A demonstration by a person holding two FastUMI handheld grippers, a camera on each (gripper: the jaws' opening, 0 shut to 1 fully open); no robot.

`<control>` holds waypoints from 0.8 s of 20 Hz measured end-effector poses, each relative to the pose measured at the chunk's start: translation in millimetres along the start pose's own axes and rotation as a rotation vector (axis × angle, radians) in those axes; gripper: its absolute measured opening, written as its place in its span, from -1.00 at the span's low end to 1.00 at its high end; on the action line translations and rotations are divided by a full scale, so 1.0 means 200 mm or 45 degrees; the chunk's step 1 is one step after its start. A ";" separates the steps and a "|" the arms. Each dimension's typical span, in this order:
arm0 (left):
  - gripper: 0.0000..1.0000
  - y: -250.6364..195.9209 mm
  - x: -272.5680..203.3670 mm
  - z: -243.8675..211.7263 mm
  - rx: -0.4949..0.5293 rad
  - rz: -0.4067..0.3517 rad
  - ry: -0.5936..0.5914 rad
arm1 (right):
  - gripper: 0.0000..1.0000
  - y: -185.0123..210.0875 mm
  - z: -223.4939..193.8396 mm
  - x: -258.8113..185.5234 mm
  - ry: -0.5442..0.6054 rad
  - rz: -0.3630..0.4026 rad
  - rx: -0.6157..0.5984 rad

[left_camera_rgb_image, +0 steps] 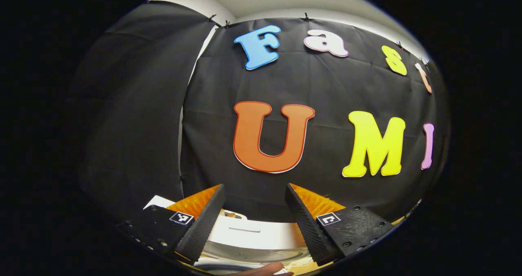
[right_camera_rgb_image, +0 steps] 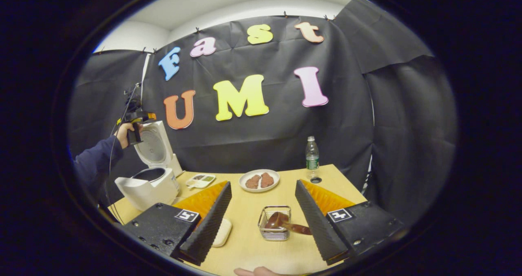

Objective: Close the left gripper, press the button to open the rice cooker; take a wooden spoon from the chopstick holder with the right hand, scoop a spoonful of rice and pour it into the rice cooker, then put the wooden spoon back into the chopstick holder.

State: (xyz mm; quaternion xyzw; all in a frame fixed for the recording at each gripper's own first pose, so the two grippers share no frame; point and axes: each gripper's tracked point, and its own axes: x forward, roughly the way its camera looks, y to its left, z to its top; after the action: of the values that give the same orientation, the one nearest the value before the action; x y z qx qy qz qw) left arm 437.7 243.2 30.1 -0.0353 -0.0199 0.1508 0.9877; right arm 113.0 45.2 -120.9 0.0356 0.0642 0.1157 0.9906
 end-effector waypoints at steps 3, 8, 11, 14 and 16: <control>0.89 -0.01 0.00 -0.01 0.182 0.023 0.000 | 0.97 0.01 0.05 -0.05 0.000 -0.065 -0.013; 0.91 -0.03 -0.03 -0.05 0.151 0.006 0.074 | 1.00 0.08 0.13 -0.15 -0.031 -0.099 -0.029; 0.95 -0.05 -0.07 -0.06 0.157 -0.028 0.123 | 1.00 0.10 0.16 -0.19 -0.048 -0.106 -0.029; 0.96 -0.06 -0.16 -0.10 0.162 -0.072 0.207 | 0.98 0.12 0.16 -0.23 -0.056 -0.099 -0.021; 0.96 -0.05 -0.23 -0.12 0.154 -0.096 0.264 | 0.95 0.14 0.16 -0.26 -0.059 -0.082 -0.005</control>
State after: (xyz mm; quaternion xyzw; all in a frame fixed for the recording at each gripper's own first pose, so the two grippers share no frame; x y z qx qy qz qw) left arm 397.8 217.7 4.9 0.0099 0.0903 0.1102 0.9897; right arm 61.7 58.8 -80.3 0.0344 0.0421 0.0828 0.9951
